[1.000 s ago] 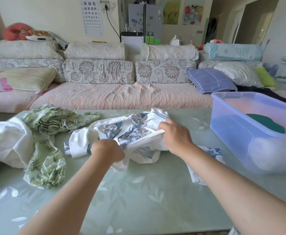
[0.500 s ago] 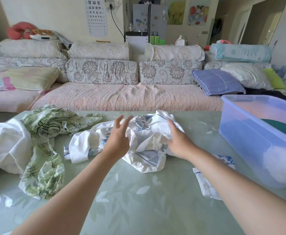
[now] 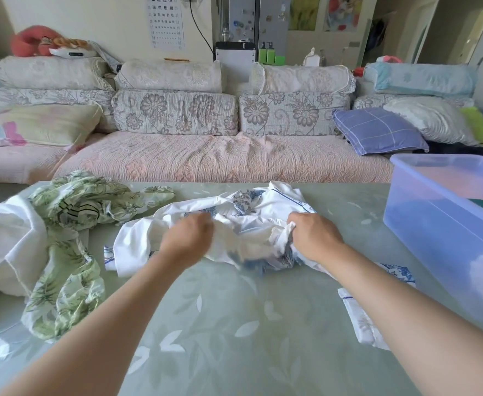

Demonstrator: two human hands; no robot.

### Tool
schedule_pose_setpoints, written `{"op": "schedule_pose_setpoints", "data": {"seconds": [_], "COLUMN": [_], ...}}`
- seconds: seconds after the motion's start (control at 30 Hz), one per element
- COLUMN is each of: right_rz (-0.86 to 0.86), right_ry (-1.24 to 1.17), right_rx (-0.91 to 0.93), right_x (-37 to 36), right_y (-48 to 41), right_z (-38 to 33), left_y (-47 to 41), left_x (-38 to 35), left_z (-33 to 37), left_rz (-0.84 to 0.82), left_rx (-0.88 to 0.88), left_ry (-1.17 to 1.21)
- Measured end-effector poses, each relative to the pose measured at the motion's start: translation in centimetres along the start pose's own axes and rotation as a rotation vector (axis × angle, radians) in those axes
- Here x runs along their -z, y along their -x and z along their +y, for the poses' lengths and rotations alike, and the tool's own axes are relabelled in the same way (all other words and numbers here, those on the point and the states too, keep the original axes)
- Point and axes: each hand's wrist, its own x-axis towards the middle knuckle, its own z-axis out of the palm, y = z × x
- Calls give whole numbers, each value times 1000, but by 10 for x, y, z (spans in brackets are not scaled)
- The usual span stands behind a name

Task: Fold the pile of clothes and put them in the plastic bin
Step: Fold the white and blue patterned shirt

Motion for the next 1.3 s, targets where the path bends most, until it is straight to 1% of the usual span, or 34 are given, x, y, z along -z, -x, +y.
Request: {"op": "schedule_pose_setpoints", "data": {"seconds": [0.03, 0.07, 0.1, 0.13, 0.2, 0.23, 0.3, 0.37, 0.43, 0.47, 0.53, 0.57, 0.63, 0.7, 0.73, 0.8, 0.83, 0.9, 0.97, 1.03, 1.07, 1.13, 1.2, 1.23, 1.3], "right_rz": [14, 17, 11, -9, -50, -71, -141, -217, -284, -314, -327, -317, -212, -69, -34, -68, -89, -185, -294, -393, -440, -561, -747, -839, -1035], "right_ry": [24, 52, 83, 116, 174, 193, 234, 296, 322, 323, 337, 352, 376, 253, 139, -155, -263, -332, -325, -337, -333, -292, -171, -85, 104], "right_rx": [-70, -126, -163, -185, -202, -206, -222, -230, -230, -236, -226, -208, -116, 22, 84, 191, 232, 214, 193, 225, 234, 245, 238, 218, 113], "right_x": [3, 6, 7, 8, 7, 6, 3, 0, -3, -5, -6, -4, 2, 6, 7, 9, 8, 11, 14, 22, 27, 38, 48, 50, 56], "right_y": [-1, -1, -1, -1, -1, -2, -2, -2, -2, -2, -1, 1, 5, 7, 10, 17, 21, 34, 48, 61, 66, 76, 85, 89, 98], "right_z": [4, 8, 10, 12, 12, 11, 8, 6, 7, 9, 11, 10, 10, 13, 16, 16, 17, 12, 9, 8, 7, 7, 6, 6, -1], "left_y": [-4, -6, -7, -5, -4, -4, -4, -2, 3, 5, 8, 8, 10, 13, 15, 21, 24, 34, 45, 54, 59, 71, 82, 88, 100], "left_x": [8, 15, 20, 23, 18, 13, 10, 9, 7, 6, 7, 8, 10, 13, 15, 13, 10, 11, 20, 33, 40, 54, 64, 71, 84], "left_z": [-7, -16, -24, -31, -42, -46, -47, -41, -37, -37, -37, -37, -35, -34, -35, -39, -40, -39, -35, -37, -39, -41, -42, -41, -42], "left_rz": [85, 141, 153, 131, 85, 78, 39, -80, -238, -279, -302, -300, -296, -297, -312, -318, -307, -266, -201, -153, -172, -289, -419, -478, -638], "left_rx": [118, 191, 232, 248, 229, 215, 188, 150, 120, 131, 177, 170, 119, 73, 42, -35, -67, -82, -55, -43, -47, -73, -65, -63, -40], "left_ry": [49, 55, 9, -82, -289, -345, -361, -356, -429, -458, -440, -403, -308, -259, -243, -220, -200, -52, 74, 98, 102, 127, 109, 68, -55]}}
